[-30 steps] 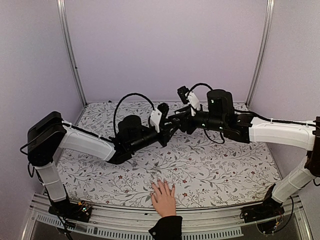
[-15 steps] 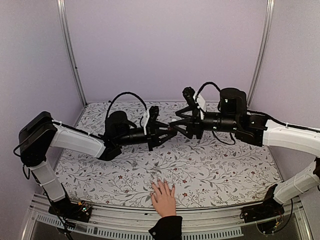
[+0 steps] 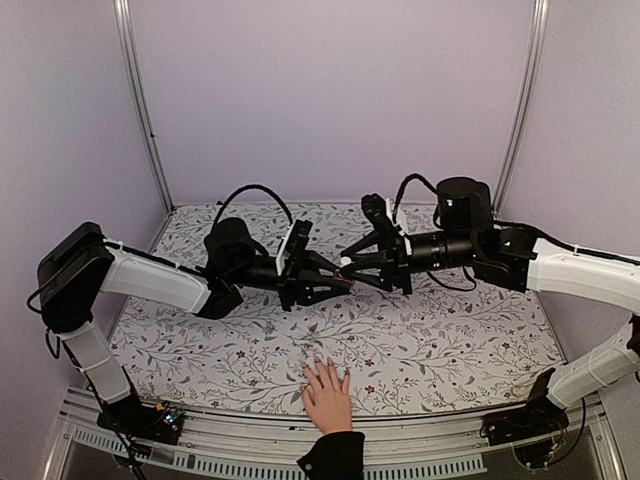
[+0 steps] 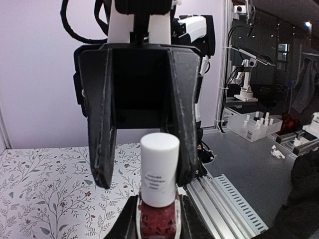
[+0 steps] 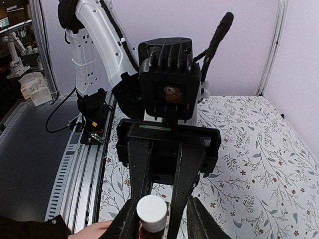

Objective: Paint the nails
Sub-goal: Screw the nail polish bottle.

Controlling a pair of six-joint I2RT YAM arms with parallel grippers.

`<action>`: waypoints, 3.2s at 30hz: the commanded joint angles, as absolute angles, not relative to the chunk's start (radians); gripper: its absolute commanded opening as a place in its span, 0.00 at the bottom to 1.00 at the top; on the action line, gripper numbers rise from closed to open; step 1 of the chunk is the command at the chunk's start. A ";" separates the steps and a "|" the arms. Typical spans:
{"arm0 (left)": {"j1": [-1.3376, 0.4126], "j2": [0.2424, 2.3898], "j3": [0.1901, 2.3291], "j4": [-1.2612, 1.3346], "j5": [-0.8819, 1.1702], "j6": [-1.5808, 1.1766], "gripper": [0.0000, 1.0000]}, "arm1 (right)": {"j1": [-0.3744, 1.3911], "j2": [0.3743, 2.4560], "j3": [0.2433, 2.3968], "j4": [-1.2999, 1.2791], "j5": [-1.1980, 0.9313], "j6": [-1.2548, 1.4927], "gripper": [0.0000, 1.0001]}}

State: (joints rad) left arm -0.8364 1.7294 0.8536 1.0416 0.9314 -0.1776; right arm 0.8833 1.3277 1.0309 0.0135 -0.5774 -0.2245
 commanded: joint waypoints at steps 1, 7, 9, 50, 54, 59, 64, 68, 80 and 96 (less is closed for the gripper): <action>-0.824 1.747 0.881 1.092 0.978 -0.203 0.00 | 0.886 1.346 1.071 -0.028 -0.640 -0.250 0.30; -0.818 1.748 0.882 1.083 0.941 -0.199 0.00 | 0.886 1.356 1.085 -0.046 -0.640 -0.250 0.07; -0.817 1.746 0.881 1.078 0.920 -0.196 0.00 | 0.886 1.358 1.084 -0.047 -0.627 -0.251 0.02; -0.952 1.841 1.054 0.840 0.026 -0.041 0.00 | 0.897 1.561 1.171 0.109 -0.136 0.035 0.00; -0.949 1.837 1.052 0.845 0.044 -0.027 0.00 | 0.897 1.566 1.174 0.113 -0.149 0.034 0.00; -0.939 1.807 1.026 0.850 0.087 -0.023 0.00 | 0.897 1.534 1.159 0.123 -0.188 0.021 0.39; -0.916 1.757 0.970 0.871 0.207 -0.025 0.00 | 0.897 1.473 1.133 0.127 -0.233 -0.022 0.55; -0.876 1.703 0.921 0.864 0.388 -0.026 0.00 | 0.890 1.402 1.104 0.104 -0.311 -0.074 0.61; -0.805 1.646 0.870 0.926 0.807 -0.071 0.00 | 0.883 1.306 1.082 0.002 -0.537 -0.203 0.58; -0.805 1.667 0.897 0.988 1.049 -0.154 0.00 | 0.882 1.372 1.162 -0.096 -0.739 -0.277 0.32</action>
State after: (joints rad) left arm -0.8104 1.6768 0.8780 0.9409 0.9882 -0.1299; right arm 0.8825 1.3571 1.1183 -0.0753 -0.6769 -0.2596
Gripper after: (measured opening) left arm 0.203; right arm 0.345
